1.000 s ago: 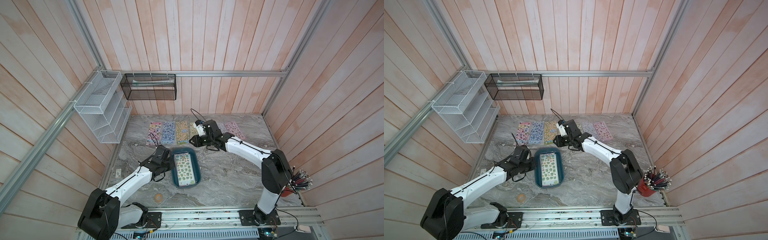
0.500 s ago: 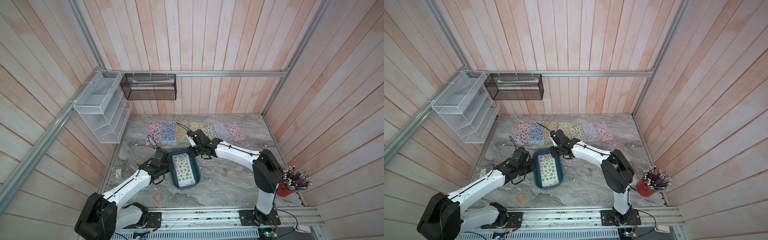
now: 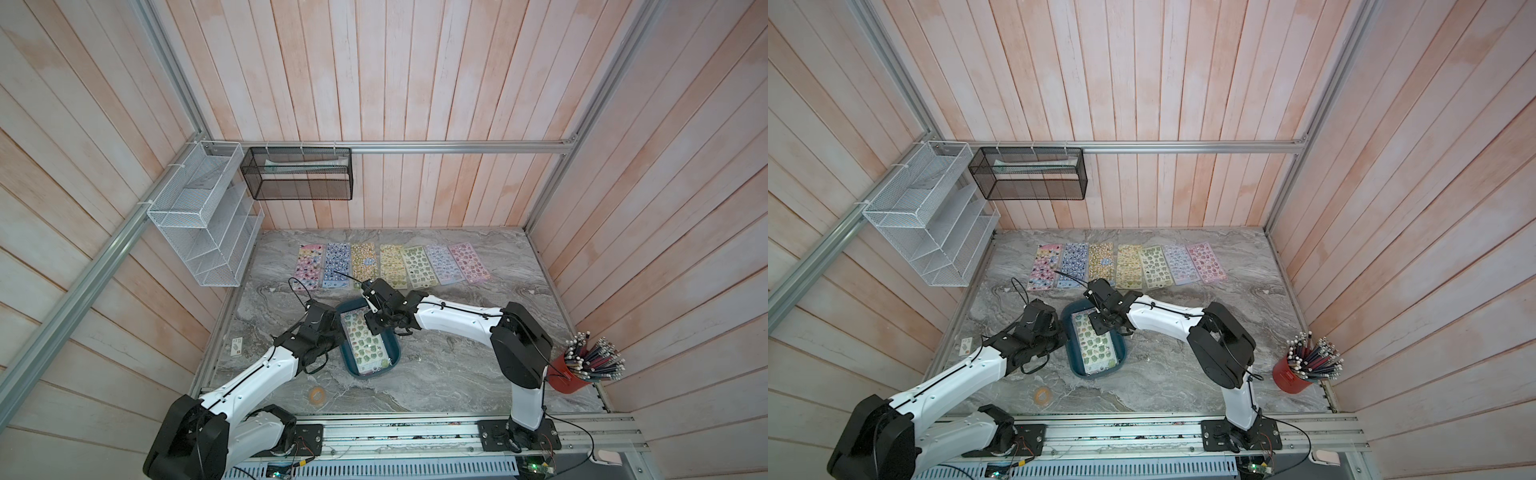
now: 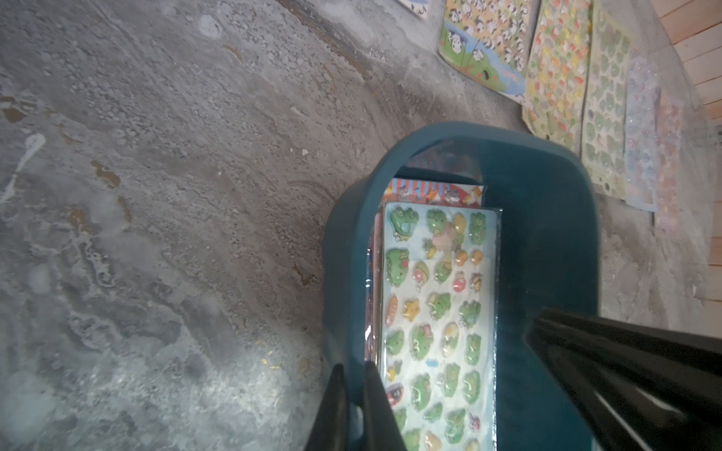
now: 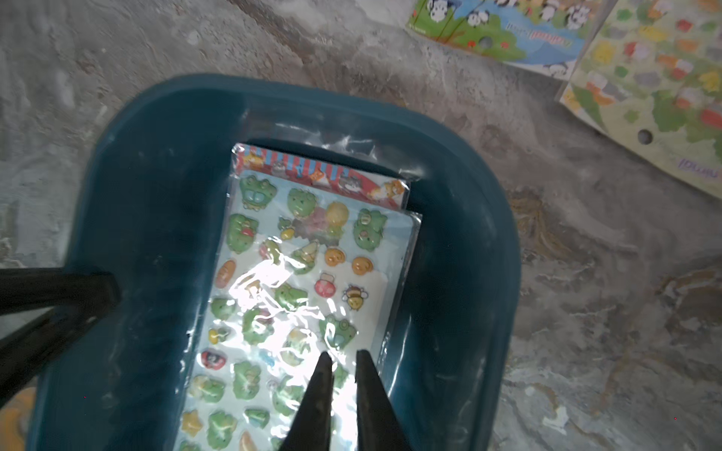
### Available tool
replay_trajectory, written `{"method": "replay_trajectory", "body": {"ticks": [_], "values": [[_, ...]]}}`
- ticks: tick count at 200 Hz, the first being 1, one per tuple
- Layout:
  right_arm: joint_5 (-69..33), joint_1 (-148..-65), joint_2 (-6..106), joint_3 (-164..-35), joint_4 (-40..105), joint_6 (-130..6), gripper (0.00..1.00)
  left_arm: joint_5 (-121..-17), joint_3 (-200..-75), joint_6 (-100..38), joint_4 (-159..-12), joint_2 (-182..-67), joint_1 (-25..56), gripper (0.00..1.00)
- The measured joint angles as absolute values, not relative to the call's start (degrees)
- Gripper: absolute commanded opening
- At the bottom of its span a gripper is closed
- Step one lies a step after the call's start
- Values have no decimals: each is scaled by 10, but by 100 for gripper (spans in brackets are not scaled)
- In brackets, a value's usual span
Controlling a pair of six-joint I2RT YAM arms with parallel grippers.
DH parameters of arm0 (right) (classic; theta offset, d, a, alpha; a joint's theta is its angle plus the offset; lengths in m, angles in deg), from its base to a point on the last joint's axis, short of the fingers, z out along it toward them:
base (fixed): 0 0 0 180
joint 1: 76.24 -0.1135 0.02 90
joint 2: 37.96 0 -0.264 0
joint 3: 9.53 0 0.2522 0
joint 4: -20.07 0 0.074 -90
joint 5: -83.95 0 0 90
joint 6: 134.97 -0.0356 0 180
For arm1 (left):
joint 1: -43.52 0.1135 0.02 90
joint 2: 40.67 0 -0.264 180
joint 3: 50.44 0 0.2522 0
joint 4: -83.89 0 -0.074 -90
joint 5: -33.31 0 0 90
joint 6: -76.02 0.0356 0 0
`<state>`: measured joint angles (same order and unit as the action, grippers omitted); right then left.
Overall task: Take the stickers out of the storage box
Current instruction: Pick up the sticker from the storage box.
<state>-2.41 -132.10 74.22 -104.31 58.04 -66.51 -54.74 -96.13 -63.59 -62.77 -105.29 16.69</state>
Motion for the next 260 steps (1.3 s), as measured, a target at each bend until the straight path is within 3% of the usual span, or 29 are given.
{"method": "replay_trajectory", "body": {"ticks": [113, 200, 260], "values": [[-32, -1335, 803, -1070, 573, -668, 54, -550, -944, -649, -653, -1051, 164, 0], [-89, -1318, 812, -1074, 559, -664, 51, -549, -942, -649, -657, -1051, 164, 0], [-156, -1298, 811, -1052, 513, -667, 44, -549, -942, -649, -657, -1052, 163, 0]]}}
